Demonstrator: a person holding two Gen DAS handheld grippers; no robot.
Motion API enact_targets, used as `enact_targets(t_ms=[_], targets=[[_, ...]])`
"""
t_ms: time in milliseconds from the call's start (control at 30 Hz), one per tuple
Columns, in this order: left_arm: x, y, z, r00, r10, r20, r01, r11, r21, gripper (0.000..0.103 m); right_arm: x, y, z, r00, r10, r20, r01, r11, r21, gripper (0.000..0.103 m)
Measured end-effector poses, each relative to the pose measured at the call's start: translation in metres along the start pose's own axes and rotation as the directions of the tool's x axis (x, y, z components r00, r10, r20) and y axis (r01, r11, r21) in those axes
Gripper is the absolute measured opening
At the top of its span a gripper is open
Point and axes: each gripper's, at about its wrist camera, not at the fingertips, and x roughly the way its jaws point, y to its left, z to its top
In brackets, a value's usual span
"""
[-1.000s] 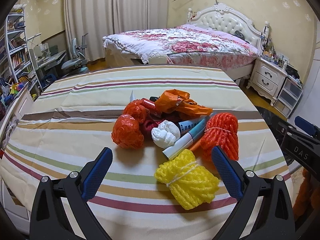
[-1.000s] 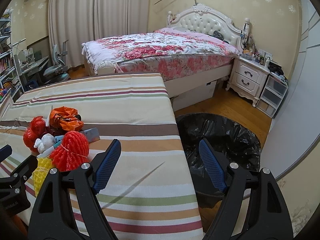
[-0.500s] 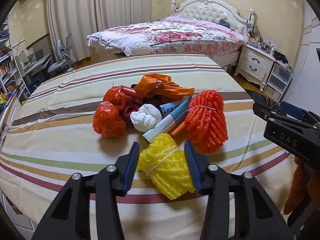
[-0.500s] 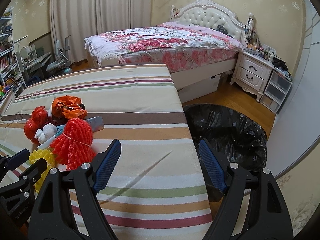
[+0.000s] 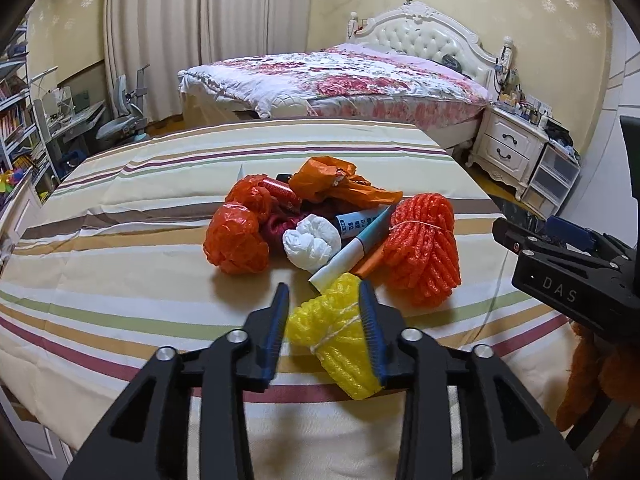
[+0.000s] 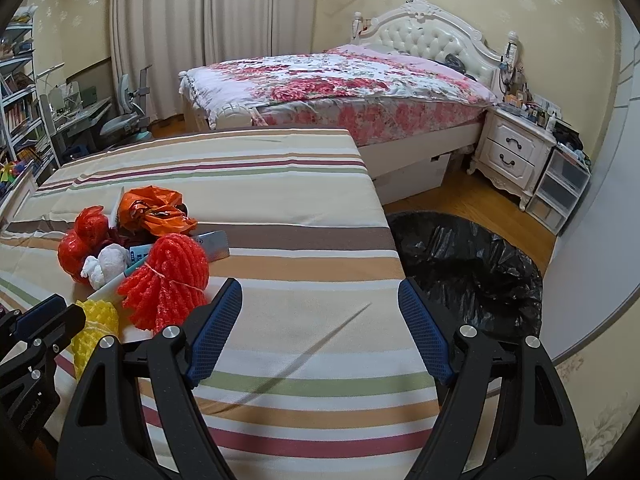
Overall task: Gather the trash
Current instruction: 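Grasp the yellow foam net with the left tool while the right tool approaches the red net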
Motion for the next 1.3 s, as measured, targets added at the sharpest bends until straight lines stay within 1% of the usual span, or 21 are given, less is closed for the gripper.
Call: enact_targets(t_ms=[33,67,100,167,200,333,467,700,733,800,833,867,900,1033,1100,1300], targets=[[-0.001,0.001,0.0,1.0,-0.001,0.003,0.001,1.0,-0.01,0.057,0.0,0.0,0.0,1.0,0.0,0.001,0.0,1.0,0.001,0.078],[-0.001,0.002,0.001,1.0,-0.003,0.005,0.003,1.0,-0.017,0.062,0.0,0.0,0.0,1.0,-0.001,0.001,0.001,1.0,0.003,0.078],[-0.002,0.001,0.0,1.0,-0.007,0.005,0.007,1.0,-0.019,0.063,0.0,0.0,0.0,1.0,-0.001,0.002,0.001,1.0,0.006,0.078],[0.001,-0.002,0.0,1.0,-0.009,-0.007,0.009,1.0,-0.015,0.071,0.0,-0.003,0.0,1.0,-0.002,0.004,0.002,1.0,0.013,0.078],[0.001,-0.004,-0.001,1.0,-0.009,-0.012,0.009,1.0,-0.014,0.073,0.0,-0.004,0.0,1.0,-0.002,0.005,0.002,1.0,0.017,0.078],[0.006,-0.008,-0.004,0.999,-0.001,-0.038,0.001,1.0,-0.003,0.076,-0.001,-0.013,-0.002,1.0,-0.001,0.006,0.0,0.999,0.038,0.078],[0.01,-0.009,-0.007,0.998,-0.002,-0.061,0.002,1.0,-0.005,0.076,0.0,-0.021,-0.004,1.0,0.002,0.001,-0.002,0.999,0.054,0.078],[0.013,-0.019,-0.014,0.994,-0.047,-0.099,0.05,0.998,0.026,0.076,0.002,-0.03,-0.007,1.0,0.001,-0.005,-0.001,0.997,0.074,0.078],[0.013,-0.02,-0.014,0.994,-0.049,-0.099,0.052,0.998,0.028,0.076,0.003,-0.03,-0.007,1.0,0.001,-0.005,0.0,0.997,0.074,0.078],[0.012,-0.02,-0.015,0.994,-0.062,-0.096,0.064,0.998,0.028,0.066,0.003,-0.03,-0.008,1.0,0.001,-0.006,-0.001,0.997,0.073,0.078],[0.011,-0.02,-0.014,0.993,-0.077,-0.092,0.08,0.996,0.03,0.056,0.003,-0.03,-0.008,1.0,0.001,-0.006,-0.001,0.997,0.072,0.078],[0.009,-0.02,-0.014,0.992,-0.095,-0.087,0.098,0.995,0.032,0.049,0.003,-0.029,-0.008,1.0,0.002,-0.007,-0.002,0.998,0.071,0.078],[0.009,-0.021,-0.015,0.99,-0.108,-0.087,0.112,0.993,0.038,0.045,0.003,-0.029,-0.009,1.0,0.003,-0.007,-0.002,0.998,0.07,0.078],[0.003,-0.025,-0.016,0.992,-0.11,-0.067,0.115,0.991,0.069,0.042,0.002,-0.025,-0.01,1.0,0.006,-0.006,-0.006,0.998,0.059,0.078],[-0.002,-0.024,-0.014,0.994,-0.102,-0.037,0.104,0.992,0.071,0.042,0.002,-0.024,-0.009,1.0,0.009,-0.004,-0.009,0.998,0.055,0.078],[-0.016,-0.015,-0.004,0.998,-0.037,0.056,0.033,0.997,0.073,0.042,0.0,-0.014,-0.007,1.0,0.022,0.001,-0.022,0.999,0.034,0.078]])
